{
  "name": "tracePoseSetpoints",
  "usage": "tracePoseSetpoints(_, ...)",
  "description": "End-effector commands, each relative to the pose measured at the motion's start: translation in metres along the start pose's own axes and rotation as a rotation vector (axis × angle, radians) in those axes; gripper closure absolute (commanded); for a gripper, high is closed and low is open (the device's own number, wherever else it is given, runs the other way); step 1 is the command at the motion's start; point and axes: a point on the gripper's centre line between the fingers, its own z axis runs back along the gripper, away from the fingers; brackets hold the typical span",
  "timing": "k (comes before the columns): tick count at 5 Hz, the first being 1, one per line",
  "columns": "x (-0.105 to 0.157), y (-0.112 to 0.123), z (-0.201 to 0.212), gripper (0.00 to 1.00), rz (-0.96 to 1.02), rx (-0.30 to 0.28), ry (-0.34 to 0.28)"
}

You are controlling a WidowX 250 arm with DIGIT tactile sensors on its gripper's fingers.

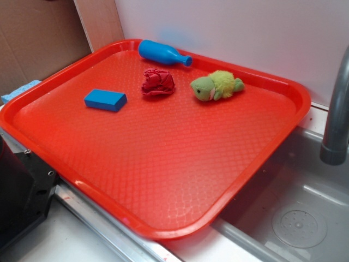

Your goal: Grab the green animal.

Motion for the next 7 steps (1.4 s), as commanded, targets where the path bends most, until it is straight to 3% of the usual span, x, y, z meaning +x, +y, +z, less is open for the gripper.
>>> tracePoseSetpoints(1, 0.043, -0.012, -0.036, 0.0, -0.001, -0.005, -0.1)
tracePoseSetpoints(4, 0.096, -0.037, -0.104, 0.0, -0.15, -0.173, -0.147)
tracePoseSetpoints(5, 0.105, -0.048, -0.131, 0.0, -0.168, -0.201, -0.104)
tracePoseSetpoints(7, 0.125, -0.076, -0.188, 0.0, -0.213, -0.196, -0.059)
